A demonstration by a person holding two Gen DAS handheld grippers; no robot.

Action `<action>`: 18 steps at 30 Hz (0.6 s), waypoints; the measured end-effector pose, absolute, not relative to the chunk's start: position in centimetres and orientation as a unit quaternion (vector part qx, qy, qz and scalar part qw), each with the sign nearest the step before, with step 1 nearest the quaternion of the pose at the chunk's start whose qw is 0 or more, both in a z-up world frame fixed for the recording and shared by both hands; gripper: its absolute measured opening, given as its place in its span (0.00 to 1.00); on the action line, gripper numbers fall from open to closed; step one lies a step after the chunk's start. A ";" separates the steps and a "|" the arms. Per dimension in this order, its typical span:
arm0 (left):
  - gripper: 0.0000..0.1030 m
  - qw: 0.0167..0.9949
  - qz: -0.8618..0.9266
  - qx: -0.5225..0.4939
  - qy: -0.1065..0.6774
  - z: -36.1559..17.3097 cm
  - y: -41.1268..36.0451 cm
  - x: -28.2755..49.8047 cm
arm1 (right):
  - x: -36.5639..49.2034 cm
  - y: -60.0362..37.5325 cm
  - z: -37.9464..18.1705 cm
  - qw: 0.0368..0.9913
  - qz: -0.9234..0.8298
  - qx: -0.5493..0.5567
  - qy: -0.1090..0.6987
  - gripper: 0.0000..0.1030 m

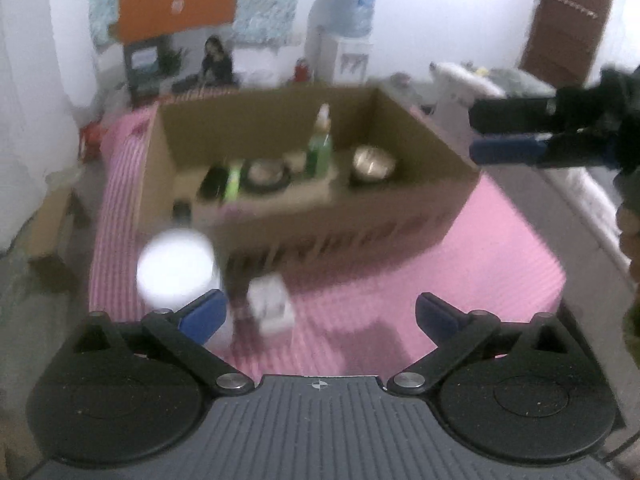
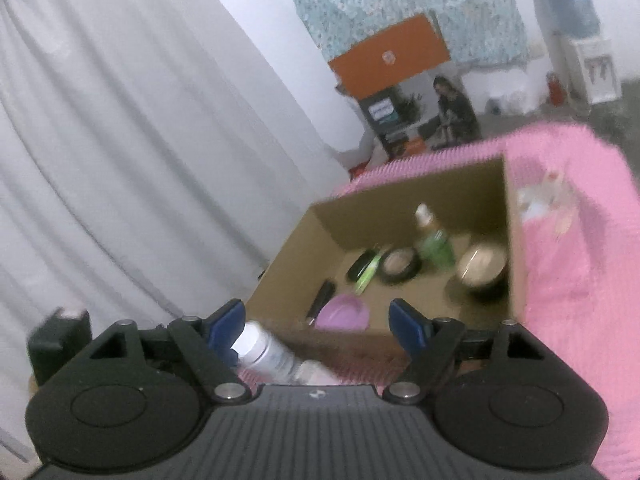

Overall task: Organize rigid objects
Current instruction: 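Lower the jar into the box and open the right tool, then reach the right tool to the white plug charger and grasp it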

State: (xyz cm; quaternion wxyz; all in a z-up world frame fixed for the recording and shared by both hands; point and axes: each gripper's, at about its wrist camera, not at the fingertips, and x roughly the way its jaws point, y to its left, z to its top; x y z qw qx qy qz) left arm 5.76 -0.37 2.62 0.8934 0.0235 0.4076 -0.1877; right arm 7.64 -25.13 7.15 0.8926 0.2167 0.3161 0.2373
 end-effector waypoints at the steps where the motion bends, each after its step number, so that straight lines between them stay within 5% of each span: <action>1: 0.98 0.892 -0.182 0.018 0.413 1.9 -0.3 5.5 | 7.6 -24.6 6.6 0.888 0.241 0.222 0.323 0.79; 7: 0.96 0.890 -0.184 0.014 0.416 -1.3 -0.4 5.3 | 9.3 -20.5 2.8 0.858 0.253 0.224 0.387 0.75; 18: 0.72 0.897 -0.156 0.042 0.411 -4.7 0.2 7.0 | 14.2 -17.8 -3.4 0.806 0.230 0.274 0.472 0.56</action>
